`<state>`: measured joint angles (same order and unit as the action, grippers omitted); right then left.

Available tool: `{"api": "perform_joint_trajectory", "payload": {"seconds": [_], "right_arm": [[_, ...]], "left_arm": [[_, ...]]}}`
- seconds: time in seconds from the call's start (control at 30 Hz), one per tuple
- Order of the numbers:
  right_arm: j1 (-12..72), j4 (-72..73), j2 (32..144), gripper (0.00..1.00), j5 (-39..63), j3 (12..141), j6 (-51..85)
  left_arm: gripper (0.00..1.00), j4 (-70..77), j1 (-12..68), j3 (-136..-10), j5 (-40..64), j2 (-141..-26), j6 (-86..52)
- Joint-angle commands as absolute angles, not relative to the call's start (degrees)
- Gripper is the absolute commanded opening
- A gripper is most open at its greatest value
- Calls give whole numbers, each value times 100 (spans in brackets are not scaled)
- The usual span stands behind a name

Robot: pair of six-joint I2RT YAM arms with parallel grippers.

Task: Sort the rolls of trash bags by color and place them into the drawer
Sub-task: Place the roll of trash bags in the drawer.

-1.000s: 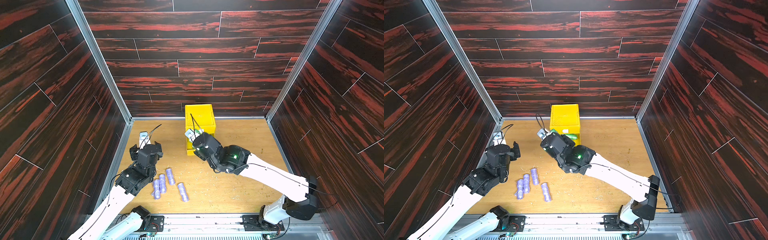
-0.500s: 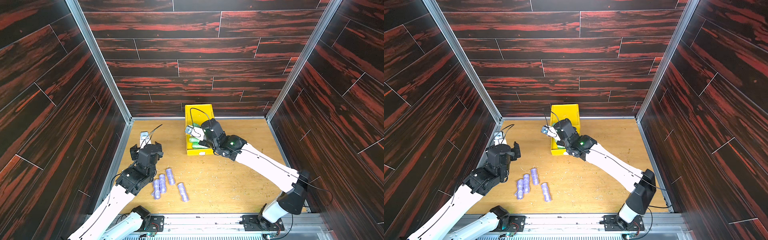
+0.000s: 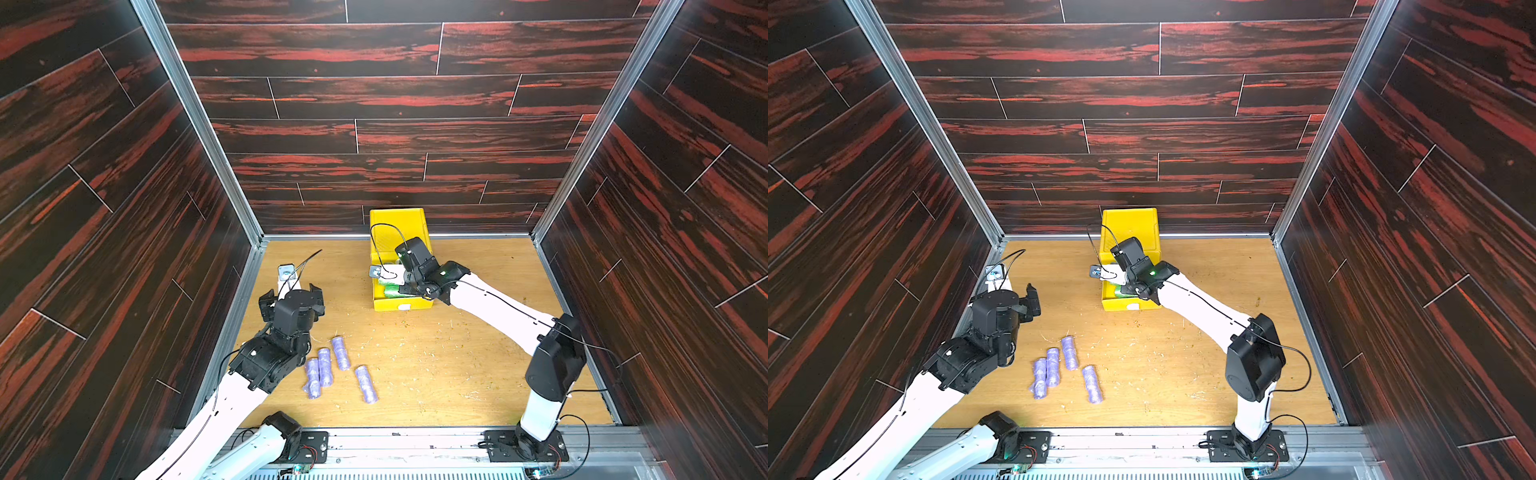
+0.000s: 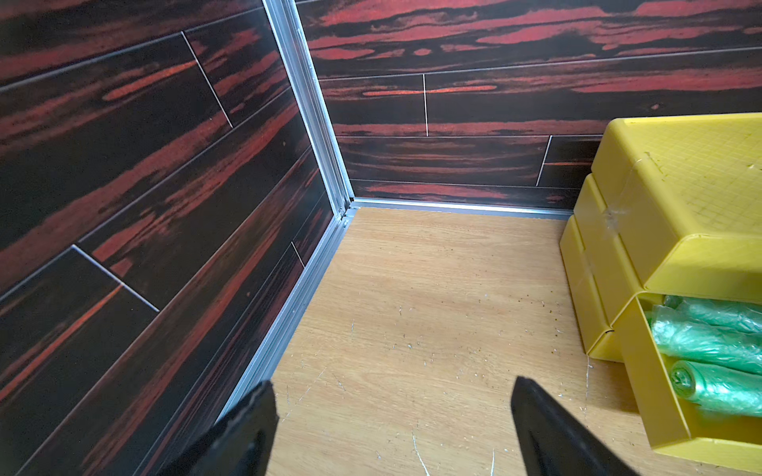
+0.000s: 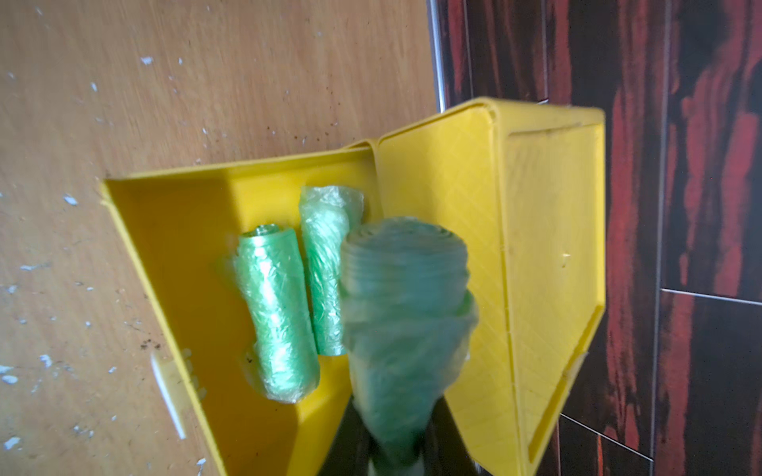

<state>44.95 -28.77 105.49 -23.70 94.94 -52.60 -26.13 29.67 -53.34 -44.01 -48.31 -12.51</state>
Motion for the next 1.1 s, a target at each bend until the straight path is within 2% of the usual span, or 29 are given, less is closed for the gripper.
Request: {"api": "perform_joint_trajectory", "payload": {"seconds": [0.0,0.2,0.3,0.57,1.07], "right_arm": [[4380,-2755,10684,1,-2324,9375,-5359],[4348,-2315,10785,3,-2433,9084,-5475],[4351,-2403,10744,7,-2320,9019,-5385],[4374,-2356,10571,11,-2210,8640,-5362],[4459,-2507,10753,16,-1991,9002,-5203]], "left_arm": [[92,-2627,2943,-5273,-4395,-4797,-1314],[92,-2644,2944,-5273,-4408,-4799,-1310],[92,-2641,2944,-5264,-4418,-4781,-1310],[92,-2632,2944,-5273,-4403,-4816,-1310],[92,-2629,2936,-5264,-4424,-4816,-1293]]}}
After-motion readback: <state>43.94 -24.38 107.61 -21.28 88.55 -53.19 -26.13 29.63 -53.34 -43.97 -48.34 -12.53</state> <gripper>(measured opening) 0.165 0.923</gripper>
